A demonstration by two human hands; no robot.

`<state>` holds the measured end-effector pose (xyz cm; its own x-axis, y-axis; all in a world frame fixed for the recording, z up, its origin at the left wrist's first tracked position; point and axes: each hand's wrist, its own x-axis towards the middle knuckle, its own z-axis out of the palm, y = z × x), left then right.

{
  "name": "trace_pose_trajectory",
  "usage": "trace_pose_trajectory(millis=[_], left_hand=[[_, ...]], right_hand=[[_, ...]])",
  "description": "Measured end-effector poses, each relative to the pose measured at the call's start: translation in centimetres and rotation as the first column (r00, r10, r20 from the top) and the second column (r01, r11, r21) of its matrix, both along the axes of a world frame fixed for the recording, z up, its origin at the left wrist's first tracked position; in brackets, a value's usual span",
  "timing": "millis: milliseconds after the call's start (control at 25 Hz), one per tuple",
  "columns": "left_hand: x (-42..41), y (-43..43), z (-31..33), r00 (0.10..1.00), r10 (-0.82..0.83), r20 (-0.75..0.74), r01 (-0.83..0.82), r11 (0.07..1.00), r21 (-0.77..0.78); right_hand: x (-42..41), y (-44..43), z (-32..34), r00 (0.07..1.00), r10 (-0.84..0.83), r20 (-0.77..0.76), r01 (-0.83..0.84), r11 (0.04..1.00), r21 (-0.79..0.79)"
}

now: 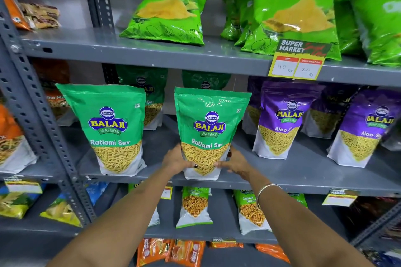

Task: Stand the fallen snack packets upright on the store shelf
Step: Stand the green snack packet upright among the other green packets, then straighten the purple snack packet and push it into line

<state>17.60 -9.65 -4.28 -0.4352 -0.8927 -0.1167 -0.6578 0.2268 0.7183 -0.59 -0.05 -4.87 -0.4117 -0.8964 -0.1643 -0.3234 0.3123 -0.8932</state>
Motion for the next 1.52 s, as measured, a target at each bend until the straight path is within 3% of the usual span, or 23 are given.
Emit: trace_pose_trajectory(millis=[320,440,480,560,640,720,880,1000,1080,1160,1280,1520], left_hand=[[0.0,-0.2,0.4,0.998,-0.064,0.002,0.064,0.998,-0.001],[0.5,-0.8,1.3,0.976,-0.127,0.177,0.109,0.988,0.108],[0.6,-1.0,1.8,0.928,-0.186,0.324,0.144,0.978,0.149],[0.4,-0.6,3.0,0.724,-0.322,0.610,0.168,0.940,0.297],[-1.7,0.7,3.7,0.582,-0.450,0.677,0.135,0.875,0.465],[-5.7,2.8,4.3,0.594,-0.536,0.600,0.164,0.811,0.562],[-15.8,6.6,4.6,0.831,-0.513,0.215,0.373,0.801,0.469],[-22.9,7.1,2.8,0.950,-0.292,-0.114,0.313,0.900,0.302],[-25.9,6.5,0.6,0.953,-0.121,-0.279,0.199,0.941,0.273],[-27.5,5.6,-2.3,0.944,0.043,-0.328,0.053,0.959,0.278],[-28.0,5.5,-5.0,0.934,0.158,-0.320,-0.064,0.956,0.287],[-25.5,9.4,-2.8,0.973,0.147,-0.180,-0.104,0.968,0.227]], right_hand=[[-0.1,-0.1,0.4,1.000,-0.005,0.005,0.005,0.999,0.050],[-0.7,0.2,0.3,1.000,0.013,-0.021,-0.011,0.997,0.080],[-1.3,0.6,0.4,0.998,0.005,-0.060,0.001,0.995,0.100],[-3.4,1.8,0.6,0.984,-0.032,-0.178,0.062,0.984,0.166],[-6.8,3.3,0.6,0.956,-0.064,-0.286,0.140,0.957,0.254],[-10.8,5.8,1.2,0.935,-0.066,-0.349,0.197,0.914,0.355],[-19.4,8.8,1.4,0.938,-0.083,-0.336,0.229,0.876,0.423],[-25.2,8.0,0.0,0.981,-0.193,0.005,0.189,0.965,0.179],[-27.4,6.6,-0.7,0.991,-0.125,0.049,0.122,0.991,0.055],[-27.9,5.4,-1.5,0.993,-0.025,0.115,0.024,1.000,0.012],[-27.7,4.8,-2.3,0.984,-0.009,0.180,0.014,1.000,-0.025],[-25.3,8.5,-1.9,0.994,-0.022,0.107,0.017,0.999,0.049]])
